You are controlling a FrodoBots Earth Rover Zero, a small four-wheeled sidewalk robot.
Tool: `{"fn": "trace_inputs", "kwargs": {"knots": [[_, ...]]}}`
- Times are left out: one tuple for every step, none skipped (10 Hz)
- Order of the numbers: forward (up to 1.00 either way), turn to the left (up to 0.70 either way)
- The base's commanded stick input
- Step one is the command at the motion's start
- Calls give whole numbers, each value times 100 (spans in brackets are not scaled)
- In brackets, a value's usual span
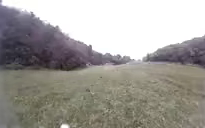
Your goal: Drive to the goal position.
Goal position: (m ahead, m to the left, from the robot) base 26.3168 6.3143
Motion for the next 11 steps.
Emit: {"fn": "trace_inputs", "kwargs": {"knots": [[100, -39], [100, -39], [100, 0], [100, 0], [100, 0], [100, 0], [100, 0], [100, -37], [100, -32], [100, 0], [100, 0]]}}
